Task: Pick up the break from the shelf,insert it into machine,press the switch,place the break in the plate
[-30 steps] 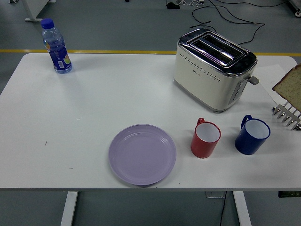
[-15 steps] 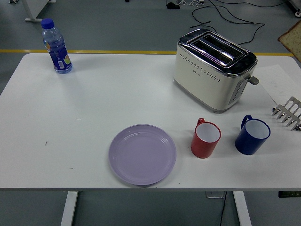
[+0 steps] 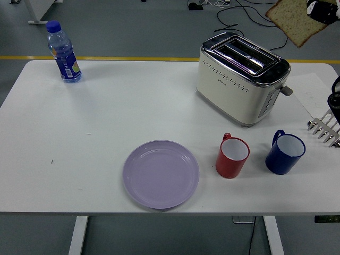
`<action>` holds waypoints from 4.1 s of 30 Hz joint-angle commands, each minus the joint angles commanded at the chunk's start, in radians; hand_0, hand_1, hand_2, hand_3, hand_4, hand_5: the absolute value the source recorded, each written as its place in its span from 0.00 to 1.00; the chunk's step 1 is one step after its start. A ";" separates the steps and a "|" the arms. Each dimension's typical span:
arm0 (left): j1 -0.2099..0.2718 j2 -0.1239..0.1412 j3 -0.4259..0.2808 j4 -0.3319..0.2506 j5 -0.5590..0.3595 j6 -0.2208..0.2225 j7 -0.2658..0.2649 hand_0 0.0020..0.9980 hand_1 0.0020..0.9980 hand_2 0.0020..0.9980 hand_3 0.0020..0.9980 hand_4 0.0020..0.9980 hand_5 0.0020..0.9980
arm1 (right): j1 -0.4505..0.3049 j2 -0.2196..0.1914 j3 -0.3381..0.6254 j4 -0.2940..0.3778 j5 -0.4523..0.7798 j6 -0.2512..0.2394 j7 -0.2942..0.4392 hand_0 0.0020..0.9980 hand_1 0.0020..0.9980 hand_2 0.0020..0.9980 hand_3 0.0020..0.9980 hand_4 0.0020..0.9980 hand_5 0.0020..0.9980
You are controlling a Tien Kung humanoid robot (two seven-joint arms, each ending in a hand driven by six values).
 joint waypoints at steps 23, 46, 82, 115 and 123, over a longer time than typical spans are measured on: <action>0.000 0.002 0.012 0.000 -0.001 0.001 0.002 0.65 0.57 0.59 0.60 0.31 0.97 | 0.099 0.159 -0.156 -0.218 0.011 -0.047 0.038 0.32 0.34 0.41 0.51 0.34 0.00; -0.003 0.001 0.013 0.000 -0.003 0.003 0.001 0.65 0.57 0.59 0.60 0.31 0.96 | 0.104 0.175 -0.181 -0.359 -0.055 -0.114 0.097 0.32 0.34 0.41 0.50 0.34 0.00; -0.006 -0.001 0.014 0.000 -0.006 0.004 0.001 0.65 0.57 0.59 0.60 0.31 0.96 | 0.110 0.200 -0.197 -0.463 -0.080 -0.023 0.102 0.62 0.63 0.69 0.74 0.62 0.00; -0.003 0.000 0.014 0.000 -0.010 0.004 -0.001 0.65 0.57 0.59 0.60 0.31 0.97 | -0.021 0.057 -0.112 -0.256 0.335 -0.381 0.269 0.78 0.72 0.87 0.91 0.59 0.16; 0.005 -0.001 -0.001 0.000 0.009 0.002 0.001 0.65 0.57 0.60 0.60 0.31 0.97 | -0.170 -0.062 -0.049 -0.135 0.550 -0.438 0.302 0.38 0.42 0.51 0.80 0.39 0.07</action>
